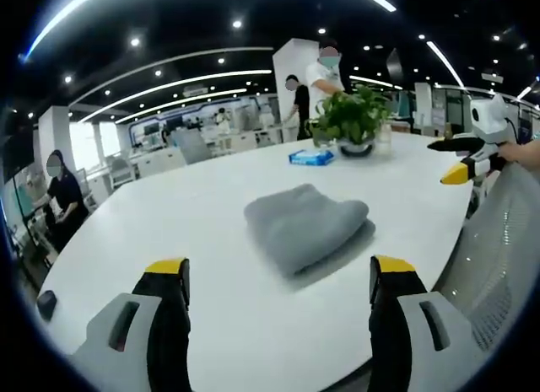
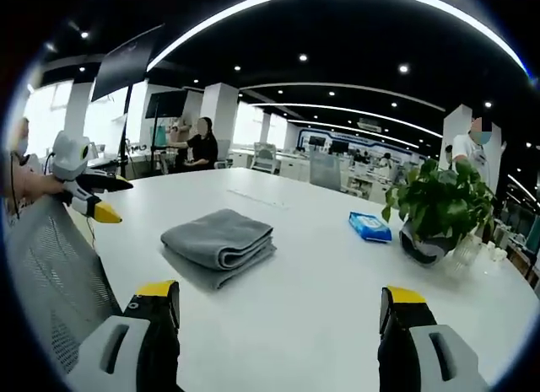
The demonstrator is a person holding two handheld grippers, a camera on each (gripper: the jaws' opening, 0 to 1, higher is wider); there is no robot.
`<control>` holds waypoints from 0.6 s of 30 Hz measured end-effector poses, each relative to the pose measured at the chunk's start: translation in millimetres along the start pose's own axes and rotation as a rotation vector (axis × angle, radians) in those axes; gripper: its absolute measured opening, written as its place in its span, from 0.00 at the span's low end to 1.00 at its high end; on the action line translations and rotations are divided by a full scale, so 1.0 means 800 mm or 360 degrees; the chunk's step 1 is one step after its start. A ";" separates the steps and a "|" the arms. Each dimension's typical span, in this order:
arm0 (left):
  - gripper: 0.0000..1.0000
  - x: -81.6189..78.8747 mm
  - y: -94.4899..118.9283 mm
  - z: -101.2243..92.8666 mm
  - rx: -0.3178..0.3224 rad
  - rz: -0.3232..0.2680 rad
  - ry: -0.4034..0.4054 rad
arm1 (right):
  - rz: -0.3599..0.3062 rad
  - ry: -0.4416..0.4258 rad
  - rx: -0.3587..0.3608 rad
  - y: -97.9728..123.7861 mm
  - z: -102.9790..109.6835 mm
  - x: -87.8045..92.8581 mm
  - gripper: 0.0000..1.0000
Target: Open the folded towel by lifting each exposed corner and separating the folded layers until the towel lies flat within the target outline without major curled edges
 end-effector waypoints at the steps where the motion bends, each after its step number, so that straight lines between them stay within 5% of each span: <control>1: 0.88 0.000 0.000 0.000 0.0000 0.0000 0.0001 | 0.0003 -0.0001 -0.0001 0.000 0.000 0.000 1.00; 18: 0.88 0.001 -0.002 0.000 0.0018 0.0011 0.0015 | 0.0034 -0.0006 -0.0006 -0.002 -0.001 0.003 1.00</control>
Point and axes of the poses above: the point that each gripper's makers call its tool centre point, and the gripper's own axes: y roughly backward along the fingers, z roughly to its left, x roughly out of its underside, the point moved 7 cm from there along y, roughly backward along the fingers, and after that the axes turned 15 degrees about x, right-handed, at the moved point
